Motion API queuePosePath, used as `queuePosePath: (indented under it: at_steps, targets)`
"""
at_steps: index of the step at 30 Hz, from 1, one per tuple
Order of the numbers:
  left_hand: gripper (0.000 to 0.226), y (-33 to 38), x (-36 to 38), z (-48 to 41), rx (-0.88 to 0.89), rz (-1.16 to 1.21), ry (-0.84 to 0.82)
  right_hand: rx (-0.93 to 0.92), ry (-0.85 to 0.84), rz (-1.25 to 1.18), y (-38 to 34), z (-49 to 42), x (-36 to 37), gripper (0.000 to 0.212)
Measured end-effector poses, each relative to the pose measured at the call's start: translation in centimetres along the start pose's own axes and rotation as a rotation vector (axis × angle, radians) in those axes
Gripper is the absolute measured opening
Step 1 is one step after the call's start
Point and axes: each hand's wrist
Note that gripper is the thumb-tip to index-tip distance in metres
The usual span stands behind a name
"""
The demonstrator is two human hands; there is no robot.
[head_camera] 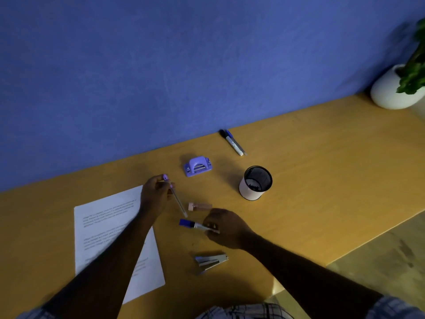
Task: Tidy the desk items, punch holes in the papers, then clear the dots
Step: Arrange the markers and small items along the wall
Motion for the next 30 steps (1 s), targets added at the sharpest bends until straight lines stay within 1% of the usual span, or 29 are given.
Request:
queuePosePath:
  at_steps: [5, 7, 9, 11, 13, 16, 20, 21, 23, 26, 30]
  targets:
    - [0.022, 1.6, 1.9, -1.0, -0.002, 0.053, -0.022, 0.069, 0.343, -0.206, 0.5, -1.9, -4.8, 0.010]
    - [0.021, 2.5, 3.3, -1.3, 0.010, 0.065, -0.029, 0.129, 0.464, -0.265, 1.3, -3.2, -6.8, 0.011]
    - [0.021, 3.2, 4.8, -1.8, 0.026, 0.079, -0.046, 0.176, 0.549, -0.291, 2.6, -4.4, -8.7, 0.015]
    - [0.021, 3.9, 6.2, -2.4, 0.034, 0.093, -0.051, 0.202, 0.596, -0.276, 4.3, -5.6, -10.6, 0.015]
    - [0.022, 4.6, 7.4, -3.0, 0.040, 0.103, -0.057, 0.242, 0.602, -0.225, 6.0, -6.9, -12.2, 0.013]
    - [0.023, 5.3, 9.0, -4.0, 0.039, 0.137, -0.065, 0.333, 0.563, -0.149, 9.0, -9.5, -14.1, 0.014]
    - [0.022, 5.6, 10.7, -5.5, -0.024, 0.213, -0.103, 0.474, 0.502, -0.073, 13.0, -12.5, -15.5, 0.019]
    - [0.019, 5.6, 11.1, -5.8, -0.036, 0.226, -0.112, 0.519, 0.480, -0.059, 13.9, -13.0, -15.7, 0.019]
    - [0.006, 5.6, 11.7, -6.4, -0.045, 0.241, -0.147, 0.603, 0.445, -0.040, 15.8, -14.1, -15.9, 0.019]
    - [0.018, 5.6, 12.5, -7.5, -0.065, 0.222, -0.154, 0.662, 0.337, 0.033, 18.2, -15.2, -15.8, 0.020]
    - [0.019, 5.3, 13.3, -8.8, -0.053, 0.165, -0.144, 0.723, 0.267, 0.062, 20.6, -16.1, -15.4, 0.023]
Point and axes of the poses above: each hand's wrist, its own z-axis away from the middle knuckle, its own x-axis out of the palm, y = z × x, and after that the axes turned 2 degrees about -x, right-handed
